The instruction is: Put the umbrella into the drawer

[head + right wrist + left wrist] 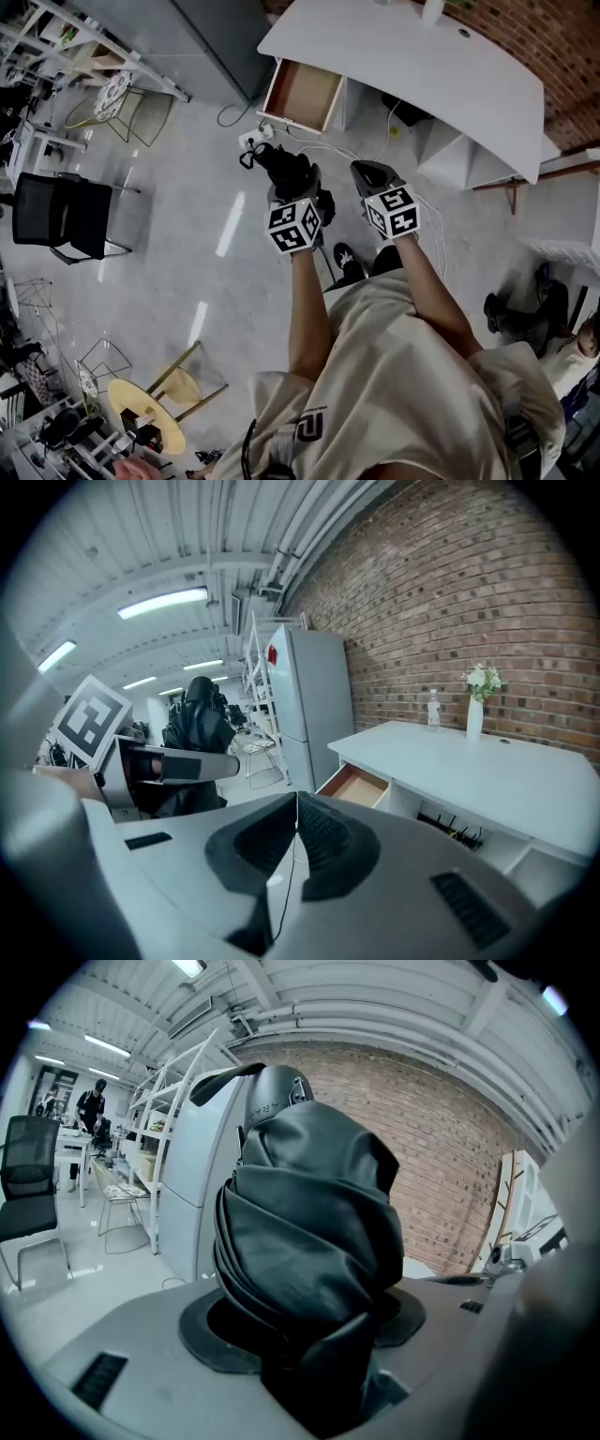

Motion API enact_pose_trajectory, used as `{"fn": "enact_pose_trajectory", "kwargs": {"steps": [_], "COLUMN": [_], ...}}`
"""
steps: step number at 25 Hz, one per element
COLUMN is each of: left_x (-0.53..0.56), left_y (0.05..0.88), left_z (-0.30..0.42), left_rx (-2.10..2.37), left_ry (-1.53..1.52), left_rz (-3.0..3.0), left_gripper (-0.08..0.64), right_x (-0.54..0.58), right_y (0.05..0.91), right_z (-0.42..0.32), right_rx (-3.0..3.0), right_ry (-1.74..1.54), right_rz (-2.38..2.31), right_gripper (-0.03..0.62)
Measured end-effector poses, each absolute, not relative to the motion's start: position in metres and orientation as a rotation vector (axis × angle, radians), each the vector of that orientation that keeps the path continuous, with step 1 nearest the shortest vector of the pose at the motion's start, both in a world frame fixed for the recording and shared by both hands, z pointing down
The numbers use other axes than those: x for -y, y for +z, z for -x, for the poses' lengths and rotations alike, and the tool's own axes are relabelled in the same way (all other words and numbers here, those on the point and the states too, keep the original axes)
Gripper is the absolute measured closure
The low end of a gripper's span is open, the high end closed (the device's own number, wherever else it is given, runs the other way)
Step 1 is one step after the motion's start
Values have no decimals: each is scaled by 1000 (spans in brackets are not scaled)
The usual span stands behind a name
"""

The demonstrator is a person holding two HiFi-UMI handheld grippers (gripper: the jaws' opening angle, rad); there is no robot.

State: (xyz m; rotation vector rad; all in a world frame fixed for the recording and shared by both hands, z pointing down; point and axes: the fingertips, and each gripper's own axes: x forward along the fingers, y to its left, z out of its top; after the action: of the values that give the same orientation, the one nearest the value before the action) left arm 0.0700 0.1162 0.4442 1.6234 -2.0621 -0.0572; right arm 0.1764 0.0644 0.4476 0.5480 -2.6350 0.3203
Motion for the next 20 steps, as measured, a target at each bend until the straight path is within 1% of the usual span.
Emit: {"fn": "enact_pose_trajectory", "kwargs": {"steps": [10, 20], "left_x": [-122, -119], "left_y": [458, 461], "left_z": [-61, -10], "left_rx": [2045, 2063], "left_ry": [-67, -10], "left_rz": [-1598, -1554], "left_gripper": [296, 296], "right_x": [-59, -42], "right_y": [453, 452], "right_z": [-169, -98], "right_rx": [2616, 2649], "right_ry": [304, 310], "right_rz": [-557, -455], "right_gripper": [525, 525]}}
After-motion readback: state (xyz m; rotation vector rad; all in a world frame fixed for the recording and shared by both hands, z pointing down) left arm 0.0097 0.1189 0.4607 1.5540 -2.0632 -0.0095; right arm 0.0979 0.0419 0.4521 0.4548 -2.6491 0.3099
